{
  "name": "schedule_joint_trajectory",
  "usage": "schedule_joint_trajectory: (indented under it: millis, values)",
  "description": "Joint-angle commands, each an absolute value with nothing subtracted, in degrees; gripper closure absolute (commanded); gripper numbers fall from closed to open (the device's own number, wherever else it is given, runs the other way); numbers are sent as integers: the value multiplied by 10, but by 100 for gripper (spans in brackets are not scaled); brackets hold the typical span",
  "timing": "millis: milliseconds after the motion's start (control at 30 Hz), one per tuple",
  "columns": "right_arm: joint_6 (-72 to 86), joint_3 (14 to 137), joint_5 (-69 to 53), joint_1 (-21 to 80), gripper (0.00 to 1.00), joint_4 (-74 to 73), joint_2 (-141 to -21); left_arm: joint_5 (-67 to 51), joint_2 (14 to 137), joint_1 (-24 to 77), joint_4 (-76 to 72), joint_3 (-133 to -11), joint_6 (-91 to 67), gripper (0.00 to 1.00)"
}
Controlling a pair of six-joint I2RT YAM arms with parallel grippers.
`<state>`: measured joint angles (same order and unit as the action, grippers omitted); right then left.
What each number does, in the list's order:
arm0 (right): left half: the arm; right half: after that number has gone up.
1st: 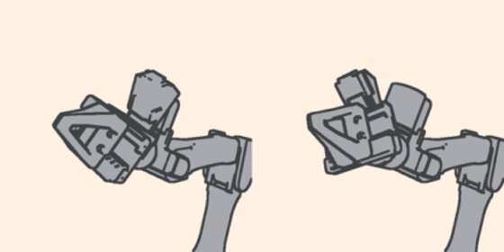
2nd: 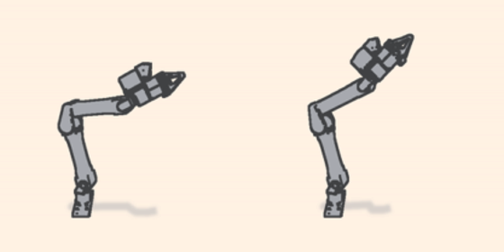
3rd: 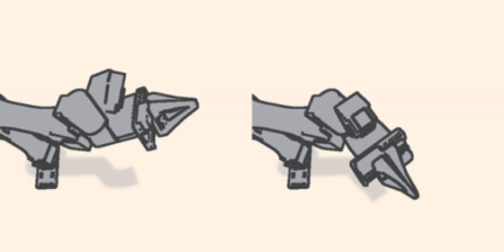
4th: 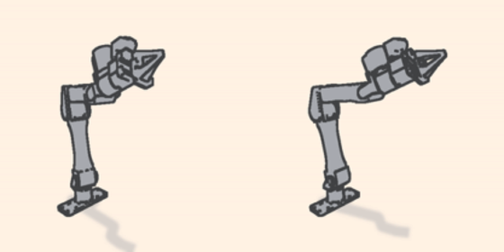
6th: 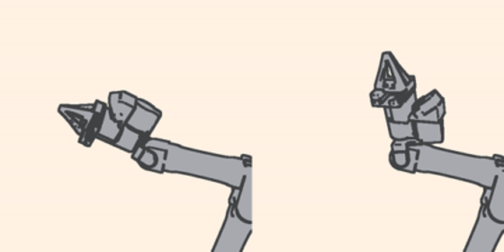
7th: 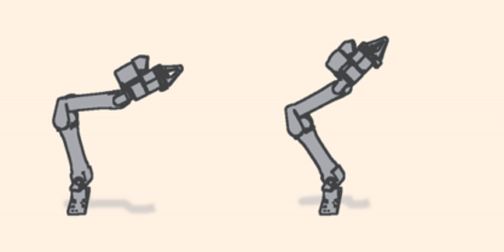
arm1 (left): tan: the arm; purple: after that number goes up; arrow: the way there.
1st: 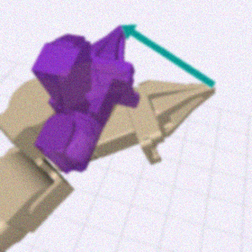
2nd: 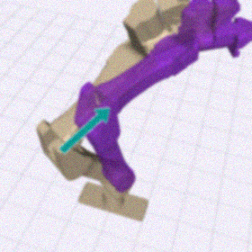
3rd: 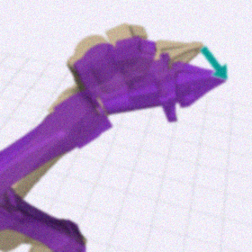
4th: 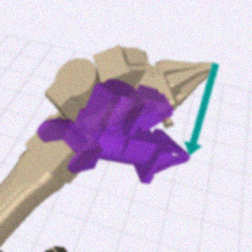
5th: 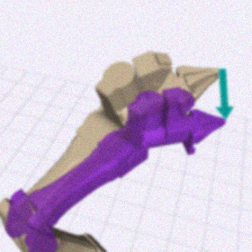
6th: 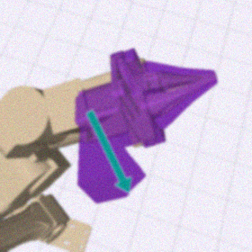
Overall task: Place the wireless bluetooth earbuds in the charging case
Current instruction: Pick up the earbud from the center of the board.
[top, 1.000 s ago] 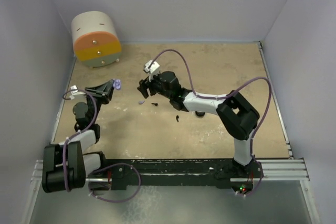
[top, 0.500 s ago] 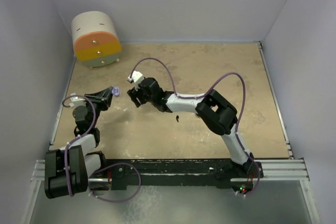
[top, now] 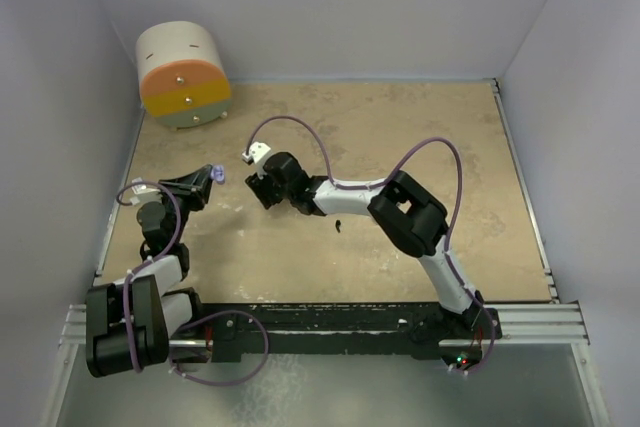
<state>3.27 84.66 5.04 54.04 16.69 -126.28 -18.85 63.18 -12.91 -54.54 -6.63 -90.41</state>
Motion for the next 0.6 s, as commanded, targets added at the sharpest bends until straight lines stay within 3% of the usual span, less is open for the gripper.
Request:
schedule_joint_trajectory:
  millis: [0, 567]
  values:
    - [27, 869, 57, 546, 43, 161, -1265, -195, 640, -137, -587, -61, -908, 100]
    - [31, 865, 55, 547, 53, 146, -1275, -205, 653, -146, -603, -59, -913, 100]
